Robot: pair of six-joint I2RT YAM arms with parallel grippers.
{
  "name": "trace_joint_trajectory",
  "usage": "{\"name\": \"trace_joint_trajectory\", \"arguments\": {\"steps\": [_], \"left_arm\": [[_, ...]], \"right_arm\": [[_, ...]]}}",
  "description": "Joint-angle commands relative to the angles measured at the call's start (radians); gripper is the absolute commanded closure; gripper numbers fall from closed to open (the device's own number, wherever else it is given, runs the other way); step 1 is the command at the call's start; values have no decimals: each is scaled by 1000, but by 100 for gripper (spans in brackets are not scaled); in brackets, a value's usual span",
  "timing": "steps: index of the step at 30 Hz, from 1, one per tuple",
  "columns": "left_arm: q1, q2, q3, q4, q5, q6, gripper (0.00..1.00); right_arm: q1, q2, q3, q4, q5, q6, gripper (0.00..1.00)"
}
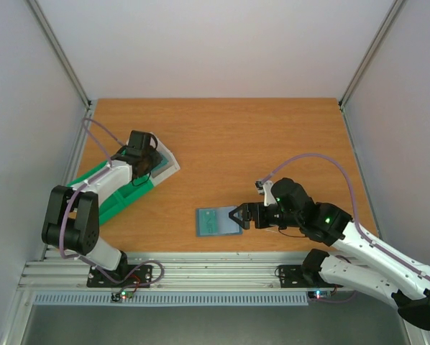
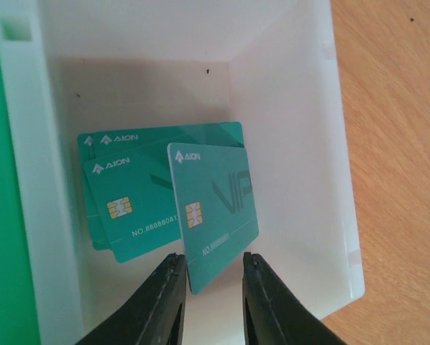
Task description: Take the credit cards out of the card holder
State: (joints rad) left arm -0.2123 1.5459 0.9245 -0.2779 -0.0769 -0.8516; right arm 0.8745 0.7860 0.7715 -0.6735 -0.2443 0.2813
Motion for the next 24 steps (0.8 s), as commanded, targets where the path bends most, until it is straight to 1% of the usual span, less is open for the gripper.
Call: {"name": "trace_joint_trajectory", "arguments": {"steps": [1,7,11,13,16,20,22,24], "left_arm": [[5,-23,40,0,-8,12,73],[5,-79,40,-26,-9,27,53],[5,-118,51,-64,20,46,45],[6,-141,57,-79,64,70,41],[5,-160,79,-110,176,116,33],[4,-160,149,-284,292,194,25],[4,-195,139,-319,331,232,20],[4,-253,103,-315,398,264,19]], "right_arm": [[3,-1,6,6,-8,-28,2],[3,0,26,-39,42,-36,2],[3,7,30,-55,69,-34,2],[3,18,37,-68,81,-34,1],[3,46,52,-86,95,-30,1],[3,81,56,-68,76,-33,2],[3,103,51,-52,74,-20,2],[3,128,36,-17,61,-9,6]]}}
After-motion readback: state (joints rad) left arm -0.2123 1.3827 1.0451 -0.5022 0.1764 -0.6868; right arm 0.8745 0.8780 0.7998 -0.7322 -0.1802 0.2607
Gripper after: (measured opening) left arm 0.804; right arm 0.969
